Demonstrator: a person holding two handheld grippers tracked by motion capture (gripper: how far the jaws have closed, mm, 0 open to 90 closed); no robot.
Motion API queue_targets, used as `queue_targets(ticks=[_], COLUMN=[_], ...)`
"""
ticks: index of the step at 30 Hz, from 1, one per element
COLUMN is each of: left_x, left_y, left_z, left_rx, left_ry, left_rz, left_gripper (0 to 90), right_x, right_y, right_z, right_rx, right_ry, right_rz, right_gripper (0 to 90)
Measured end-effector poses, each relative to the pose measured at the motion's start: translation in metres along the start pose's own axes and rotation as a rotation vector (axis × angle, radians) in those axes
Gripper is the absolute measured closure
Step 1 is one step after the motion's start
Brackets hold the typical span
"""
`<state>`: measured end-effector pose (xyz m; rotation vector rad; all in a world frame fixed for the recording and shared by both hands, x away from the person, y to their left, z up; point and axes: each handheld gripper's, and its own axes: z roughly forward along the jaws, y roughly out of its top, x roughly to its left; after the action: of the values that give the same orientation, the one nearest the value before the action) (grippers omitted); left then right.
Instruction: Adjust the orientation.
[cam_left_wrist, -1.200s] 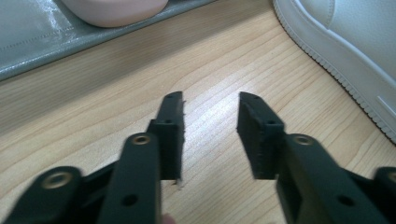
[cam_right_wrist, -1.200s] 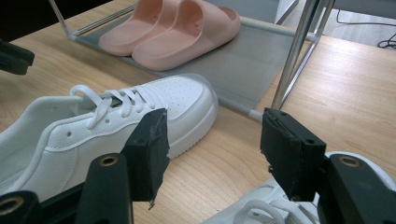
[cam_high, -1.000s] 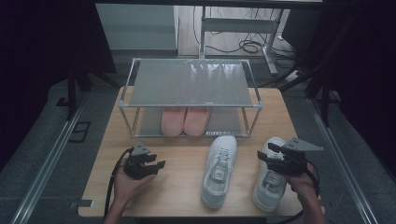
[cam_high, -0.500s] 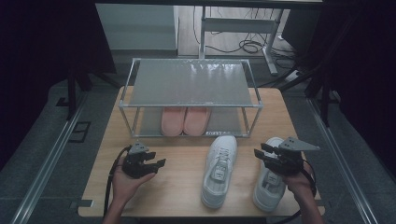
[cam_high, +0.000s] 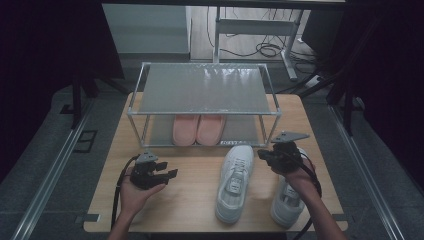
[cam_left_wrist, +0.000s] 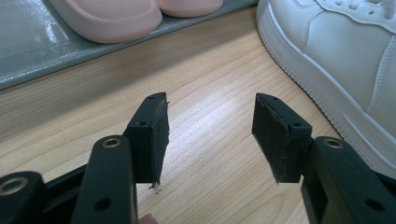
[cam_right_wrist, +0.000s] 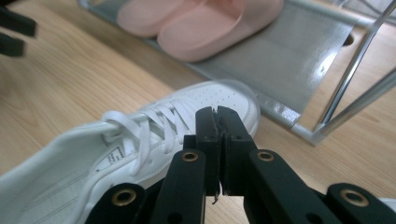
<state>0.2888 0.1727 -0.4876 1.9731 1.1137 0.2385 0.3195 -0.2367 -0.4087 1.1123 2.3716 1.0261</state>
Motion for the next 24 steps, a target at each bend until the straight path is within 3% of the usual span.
queue_targets(ticks=[10,13,24], left_x=[0.0,0.001,0.001], left_y=[0.0,-0.001,0.0], left_z=[-0.002,-0.003,-0.007], left_rx=[-0.002,-0.004,-0.019], left_ry=[0.002,0.004,-0.001], left_rz=[-0.002,-0.004,-0.002], left_gripper=[46.8,46.9,48.1], right_x=[-0.004,-0.004,-0.012], right_y=[0.002,0.0,-0.004], right_z=[0.043,0.049,0.069], right_rx=[0.163,0.202,0.315], right_ry=[0.006,0.009,-0.047], right_rz=[-0.003,-0.001,0.055], right_gripper=[89.8,89.9,90.0])
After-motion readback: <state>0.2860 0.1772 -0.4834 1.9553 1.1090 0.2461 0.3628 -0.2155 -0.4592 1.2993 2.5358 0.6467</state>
